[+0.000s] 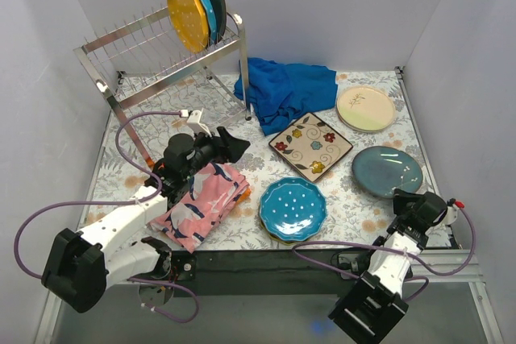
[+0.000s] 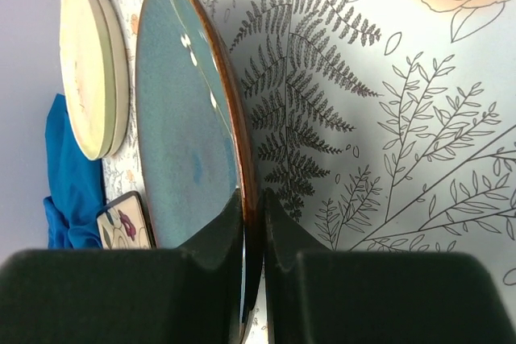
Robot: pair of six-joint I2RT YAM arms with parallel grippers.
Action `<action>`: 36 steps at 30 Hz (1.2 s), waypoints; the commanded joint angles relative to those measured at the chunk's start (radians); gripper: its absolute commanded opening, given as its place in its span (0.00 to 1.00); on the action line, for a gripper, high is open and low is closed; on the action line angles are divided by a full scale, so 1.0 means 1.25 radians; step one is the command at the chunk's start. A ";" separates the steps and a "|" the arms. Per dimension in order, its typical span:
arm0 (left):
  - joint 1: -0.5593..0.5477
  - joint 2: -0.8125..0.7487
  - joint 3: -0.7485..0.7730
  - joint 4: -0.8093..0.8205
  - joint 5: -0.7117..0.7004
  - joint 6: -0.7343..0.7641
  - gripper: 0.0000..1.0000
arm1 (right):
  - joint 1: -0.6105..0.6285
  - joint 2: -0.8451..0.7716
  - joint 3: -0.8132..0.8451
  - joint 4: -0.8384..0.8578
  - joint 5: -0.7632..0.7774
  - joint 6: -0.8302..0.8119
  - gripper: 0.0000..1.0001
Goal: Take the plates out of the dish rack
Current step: Place the plate at the center of the board.
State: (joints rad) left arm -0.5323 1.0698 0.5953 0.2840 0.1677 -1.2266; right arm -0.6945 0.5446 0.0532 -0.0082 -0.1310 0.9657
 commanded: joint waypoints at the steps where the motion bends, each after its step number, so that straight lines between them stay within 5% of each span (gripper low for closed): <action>1: -0.004 -0.046 -0.010 0.000 -0.019 0.000 0.67 | -0.004 0.059 0.034 -0.050 0.026 -0.060 0.04; 6: -0.006 -0.052 -0.016 0.008 -0.022 -0.002 0.67 | -0.004 0.047 0.044 -0.085 0.074 -0.089 0.33; 15: -0.006 -0.061 -0.018 0.008 -0.026 -0.005 0.67 | -0.004 0.081 0.079 -0.131 0.101 -0.125 0.40; 20: -0.007 -0.064 -0.016 0.005 -0.026 -0.015 0.67 | -0.004 0.103 0.113 -0.165 0.080 -0.167 0.63; 36: -0.012 -0.134 -0.048 0.038 -0.042 -0.026 0.67 | -0.003 0.007 0.246 -0.288 -0.037 -0.296 0.66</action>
State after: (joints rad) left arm -0.5438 0.9398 0.5503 0.3004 0.1265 -1.2533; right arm -0.6945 0.5583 0.2928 -0.3260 -0.1204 0.6426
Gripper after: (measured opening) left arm 0.673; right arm 0.655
